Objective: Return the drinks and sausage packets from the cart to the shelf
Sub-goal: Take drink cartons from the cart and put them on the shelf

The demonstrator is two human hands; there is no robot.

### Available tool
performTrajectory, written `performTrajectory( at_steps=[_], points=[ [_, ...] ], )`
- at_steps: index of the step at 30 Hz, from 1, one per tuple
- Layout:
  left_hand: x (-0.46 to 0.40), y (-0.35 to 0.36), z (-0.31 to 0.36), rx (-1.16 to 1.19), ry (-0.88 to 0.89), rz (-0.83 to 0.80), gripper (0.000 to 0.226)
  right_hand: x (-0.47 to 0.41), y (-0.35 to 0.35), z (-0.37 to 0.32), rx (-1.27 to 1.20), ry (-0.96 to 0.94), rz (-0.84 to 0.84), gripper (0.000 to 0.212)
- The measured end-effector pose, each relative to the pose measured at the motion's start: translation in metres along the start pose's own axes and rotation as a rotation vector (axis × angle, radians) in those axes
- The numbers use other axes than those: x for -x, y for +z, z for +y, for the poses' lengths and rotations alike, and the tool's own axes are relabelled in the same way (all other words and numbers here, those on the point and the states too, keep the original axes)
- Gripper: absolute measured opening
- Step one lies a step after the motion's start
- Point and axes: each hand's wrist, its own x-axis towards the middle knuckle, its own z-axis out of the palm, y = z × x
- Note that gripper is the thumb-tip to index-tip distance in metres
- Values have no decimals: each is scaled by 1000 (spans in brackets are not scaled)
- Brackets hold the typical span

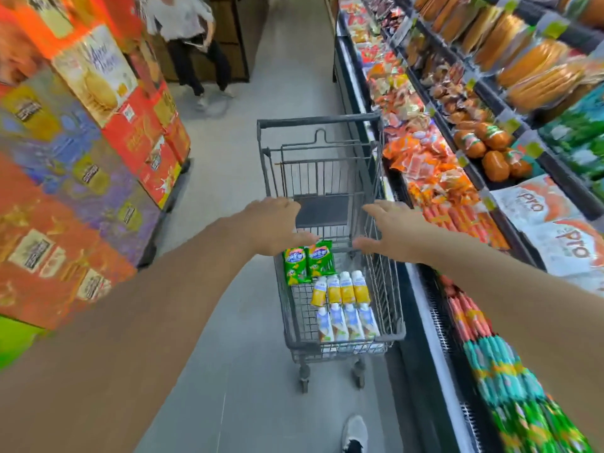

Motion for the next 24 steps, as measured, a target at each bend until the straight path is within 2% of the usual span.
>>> performTrajectory(
  at_steps=[9,17,24],
  points=[
    [-66,71,-9,110,-40,-139,82,-86,66,9,-20,-85,-152,85],
    [-118,146,-29,157,34,-279,78,-119,138,10,-60,15,-265,82],
    [-154,234,-12,297,96,-393,77,-145,220,20,-131,97,-363,72]
  ],
)
